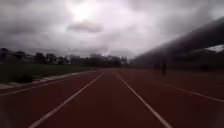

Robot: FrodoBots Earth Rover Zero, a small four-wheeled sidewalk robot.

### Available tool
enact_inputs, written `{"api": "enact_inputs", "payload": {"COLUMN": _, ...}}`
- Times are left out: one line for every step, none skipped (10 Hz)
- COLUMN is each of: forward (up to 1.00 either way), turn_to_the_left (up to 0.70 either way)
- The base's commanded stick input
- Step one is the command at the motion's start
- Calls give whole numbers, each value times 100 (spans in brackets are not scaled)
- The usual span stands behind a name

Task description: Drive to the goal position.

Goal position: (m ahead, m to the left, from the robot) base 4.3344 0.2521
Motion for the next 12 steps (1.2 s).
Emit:
{"api": "enact_inputs", "payload": {"forward": 70, "turn_to_the_left": 0}}
{"api": "enact_inputs", "payload": {"forward": 70, "turn_to_the_left": 0}}
{"api": "enact_inputs", "payload": {"forward": 70, "turn_to_the_left": 0}}
{"api": "enact_inputs", "payload": {"forward": 70, "turn_to_the_left": 0}}
{"api": "enact_inputs", "payload": {"forward": 70, "turn_to_the_left": 0}}
{"api": "enact_inputs", "payload": {"forward": 70, "turn_to_the_left": 0}}
{"api": "enact_inputs", "payload": {"forward": 70, "turn_to_the_left": 0}}
{"api": "enact_inputs", "payload": {"forward": 70, "turn_to_the_left": 0}}
{"api": "enact_inputs", "payload": {"forward": 70, "turn_to_the_left": 0}}
{"api": "enact_inputs", "payload": {"forward": 70, "turn_to_the_left": 0}}
{"api": "enact_inputs", "payload": {"forward": 70, "turn_to_the_left": 0}}
{"api": "enact_inputs", "payload": {"forward": 70, "turn_to_the_left": 0}}
